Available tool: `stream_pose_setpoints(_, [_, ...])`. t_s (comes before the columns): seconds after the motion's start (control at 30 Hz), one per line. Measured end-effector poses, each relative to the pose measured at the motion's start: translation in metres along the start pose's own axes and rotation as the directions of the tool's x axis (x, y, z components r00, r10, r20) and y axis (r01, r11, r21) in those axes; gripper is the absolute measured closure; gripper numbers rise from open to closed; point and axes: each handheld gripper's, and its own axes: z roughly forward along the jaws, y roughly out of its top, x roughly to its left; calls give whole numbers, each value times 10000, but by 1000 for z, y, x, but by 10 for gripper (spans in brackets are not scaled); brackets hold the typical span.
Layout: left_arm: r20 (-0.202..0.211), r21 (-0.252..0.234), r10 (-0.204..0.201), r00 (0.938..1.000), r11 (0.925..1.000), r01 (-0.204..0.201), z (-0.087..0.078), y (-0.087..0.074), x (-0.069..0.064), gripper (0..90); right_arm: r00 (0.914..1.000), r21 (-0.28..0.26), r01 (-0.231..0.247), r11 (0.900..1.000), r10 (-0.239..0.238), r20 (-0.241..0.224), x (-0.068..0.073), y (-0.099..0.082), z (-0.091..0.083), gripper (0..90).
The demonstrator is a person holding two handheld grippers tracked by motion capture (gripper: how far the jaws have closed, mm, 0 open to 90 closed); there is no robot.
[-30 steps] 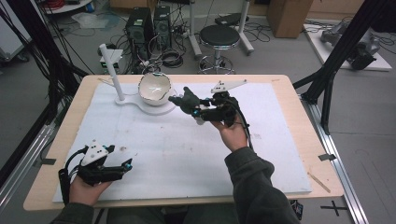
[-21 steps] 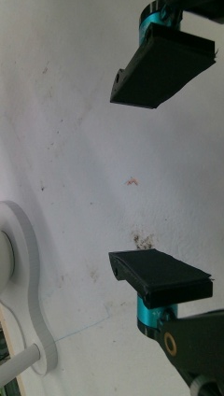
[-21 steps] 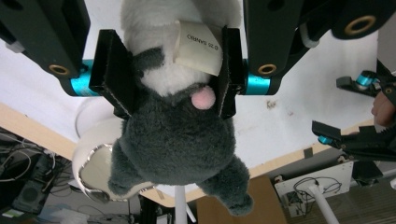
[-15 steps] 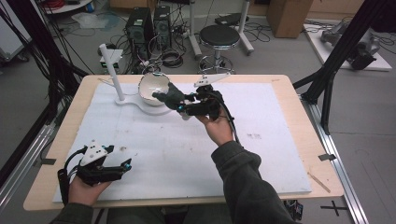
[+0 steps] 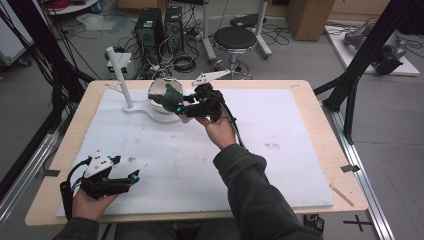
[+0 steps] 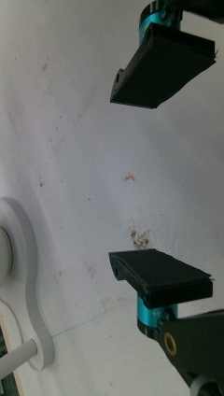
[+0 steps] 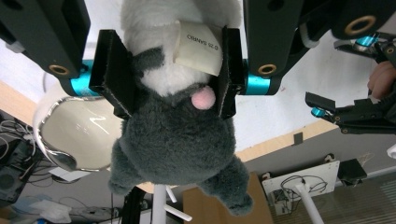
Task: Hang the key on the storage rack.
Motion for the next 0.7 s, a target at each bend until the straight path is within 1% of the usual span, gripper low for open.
stream_pose_setpoints(0.2, [23,1,-25,10000,10000,25,0,0,0,201,9999,-10,-6,10000,6,-150,3,10,14,526])
stream_pose_setpoints(0.3, [14,0,-10,10000,10000,10,0,0,0,201,9998,-50,76,10000,-77,-182,3,14,21,526])
stream_pose_setpoints(0.4, [21,5,8,10000,10000,-8,-1,0,1,201,9998,-24,20,10000,-20,-214,4,19,27,526])
stream_pose_setpoints(0.43, [15,7,12,10000,10000,-12,-1,0,1,201,9997,-30,90,10000,-91,-226,4,21,29,526])
stream_pose_setpoints(0.7, [-11,16,-27,10000,10000,27,-1,-1,2,201,9995,50,116,9999,-114,-292,5,30,45,526])
